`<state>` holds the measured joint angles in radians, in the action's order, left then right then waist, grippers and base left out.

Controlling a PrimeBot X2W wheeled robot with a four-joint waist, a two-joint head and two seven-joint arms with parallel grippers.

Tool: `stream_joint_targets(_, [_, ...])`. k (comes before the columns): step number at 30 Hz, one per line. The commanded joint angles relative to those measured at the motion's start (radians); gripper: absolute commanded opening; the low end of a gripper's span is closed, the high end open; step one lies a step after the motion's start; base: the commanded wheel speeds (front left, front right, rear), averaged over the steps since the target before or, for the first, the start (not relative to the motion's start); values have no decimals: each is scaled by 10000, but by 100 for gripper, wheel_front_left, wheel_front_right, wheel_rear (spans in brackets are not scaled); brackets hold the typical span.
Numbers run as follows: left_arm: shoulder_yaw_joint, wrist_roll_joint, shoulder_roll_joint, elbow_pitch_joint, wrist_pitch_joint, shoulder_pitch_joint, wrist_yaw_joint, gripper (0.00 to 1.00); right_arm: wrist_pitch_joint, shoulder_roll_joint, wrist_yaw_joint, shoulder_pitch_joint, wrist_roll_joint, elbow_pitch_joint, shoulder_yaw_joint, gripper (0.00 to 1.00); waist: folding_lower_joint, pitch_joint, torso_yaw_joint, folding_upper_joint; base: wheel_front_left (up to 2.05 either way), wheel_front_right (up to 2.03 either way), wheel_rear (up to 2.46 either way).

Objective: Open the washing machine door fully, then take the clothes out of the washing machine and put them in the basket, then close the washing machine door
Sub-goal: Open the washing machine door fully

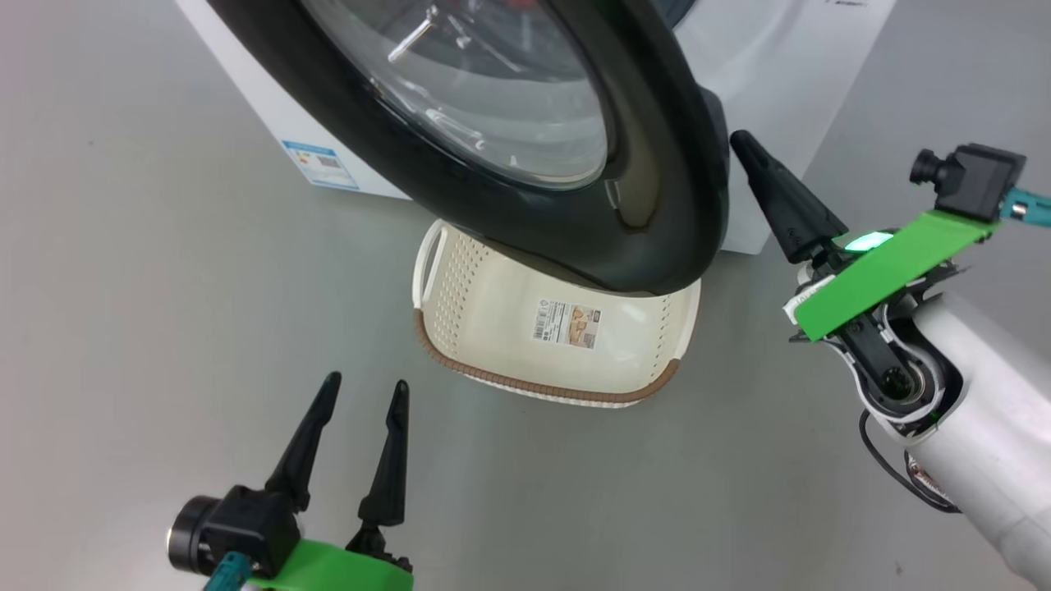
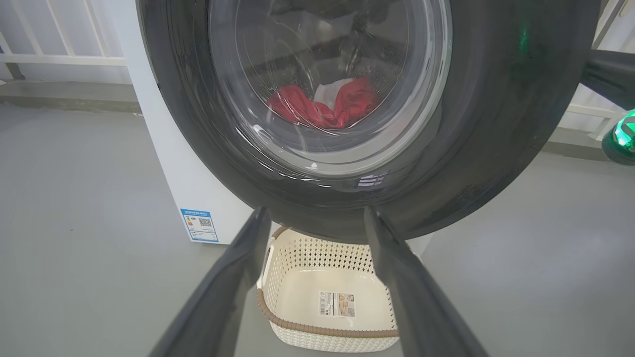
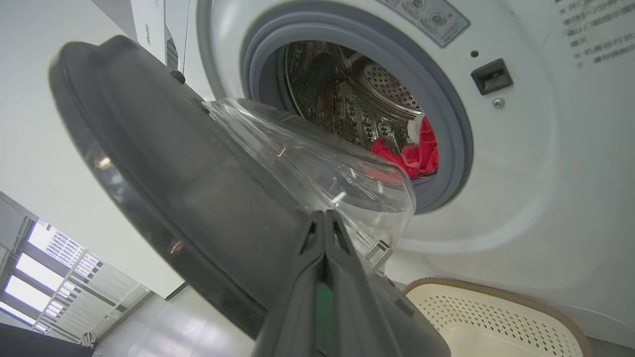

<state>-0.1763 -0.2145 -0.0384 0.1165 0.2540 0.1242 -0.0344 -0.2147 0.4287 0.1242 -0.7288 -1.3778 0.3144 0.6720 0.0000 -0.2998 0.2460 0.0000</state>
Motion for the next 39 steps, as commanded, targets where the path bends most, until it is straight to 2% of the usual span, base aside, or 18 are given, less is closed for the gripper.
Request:
stream_joint_targets(1, [263,-106,-118,-282,78,212,69,100,93,71,65,-106,-236,-211,176,0,0,-100,92,0,0,0,0])
stream_joint_targets(12, [68,-271,-118,-275,78,281,176,100,1206,560,65,-666,-1310,-649,1370,0,0,-42,377,0,0,0,0])
stream_joint_targets(22, [174,-296,-118,-177,78,-77,283,100,1250,631,65,-445,-1408,-1122,2351,0,0,500,919,0,0,0,0])
stream_joint_targets(39, [142,-315,-118,108,78,-372,389,100,1291,351,65,-481,-1542,-1568,3573,0,0,877,2053,0,0,0,0])
